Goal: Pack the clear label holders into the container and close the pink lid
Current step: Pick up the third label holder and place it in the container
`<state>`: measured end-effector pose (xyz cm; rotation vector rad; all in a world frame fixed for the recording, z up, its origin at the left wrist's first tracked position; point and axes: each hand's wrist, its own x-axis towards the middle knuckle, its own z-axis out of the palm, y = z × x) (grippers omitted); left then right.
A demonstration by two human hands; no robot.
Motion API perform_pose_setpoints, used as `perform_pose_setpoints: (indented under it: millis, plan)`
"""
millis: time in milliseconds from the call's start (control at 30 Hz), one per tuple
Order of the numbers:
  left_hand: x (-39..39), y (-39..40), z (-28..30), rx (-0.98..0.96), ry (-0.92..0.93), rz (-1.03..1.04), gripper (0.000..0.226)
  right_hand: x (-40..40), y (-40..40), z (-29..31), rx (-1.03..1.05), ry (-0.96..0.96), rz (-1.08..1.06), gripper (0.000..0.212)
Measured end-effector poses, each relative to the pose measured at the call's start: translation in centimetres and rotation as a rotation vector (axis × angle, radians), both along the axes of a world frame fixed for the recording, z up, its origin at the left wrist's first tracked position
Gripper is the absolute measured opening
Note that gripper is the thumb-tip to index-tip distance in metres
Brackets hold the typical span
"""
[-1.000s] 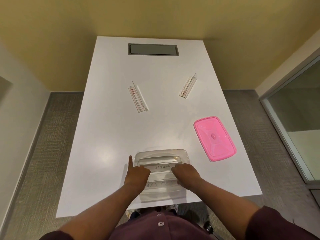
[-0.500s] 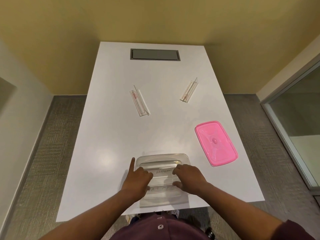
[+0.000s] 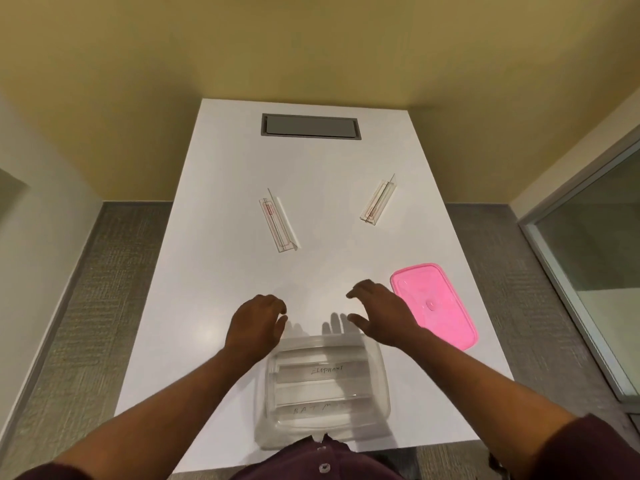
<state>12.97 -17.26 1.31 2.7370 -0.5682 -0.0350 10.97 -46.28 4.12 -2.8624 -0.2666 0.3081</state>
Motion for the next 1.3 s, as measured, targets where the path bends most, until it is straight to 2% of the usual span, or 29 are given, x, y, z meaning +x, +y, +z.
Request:
perform_pose_setpoints:
  millis: [100, 200, 367, 633, 733, 833, 900, 1033, 1133, 1233, 1300]
  plan:
    - [3.1, -0.1, -0.2, 0.016, 0.027, 0.049, 0.013, 3.4, -0.5, -0.3, -0.050, 0.129, -0.018, 0.069]
    - [6.3, -0.4, -0.5, 0.025, 0.073, 0.107, 0.018, 6.7, -0.4, -1.0, -0.090, 0.185, -0.015, 0.081]
    - [12.7, -0.6, -1.3, -0.015, 0.201, 0.239, 0.026, 12.3, 1.3, -2.6, -0.063, 0.218, -0.007, 0.082]
    - [21.6, -3.3, -4.0, -0.407, 0.523, 0.563, 0.033, 21.3, 4.6, -5.6, -0.034, 0.273, 0.053, 0.083]
    - [23.8, -4.9, -5.4, -0.437, 0.617, 0.661, 0.042, 23.4, 5.3, -7.0, -0.042, 0.276, 0.090, 0.082]
    - [25.3, -5.9, -6.7, -0.414, 0.600, 0.721, 0.051, 24.7, 5.8, -8.4, -0.004, 0.272, 0.103, 0.081]
    - [26.0, -6.3, -7.2, -0.464, 0.611, 0.786, 0.045, 25.1, 6.0, -9.2, 0.008, 0.236, 0.128, 0.082]
    - [27.0, -7.4, -7.4, -0.575, 0.655, 0.825, 0.016, 25.7, 6.0, -10.5, -0.006, 0.215, 0.149, 0.086]
    - [27.1, -7.4, -6.9, -0.686, 0.697, 0.871, 0.009, 25.7, 6.0, -10.6, 0.092, 0.177, 0.112, 0.075]
    - [26.5, -7.0, -6.0, -0.837, 0.754, 0.888, 0.017, 25.6, 5.9, -9.9, 0.296, 0.101, 0.060, 0.056]
    - [26.0, -6.7, -5.3, -0.902, 0.791, 0.902, 0.019, 25.7, 5.5, -9.0, 0.374, 0.052, 0.039, 0.051]
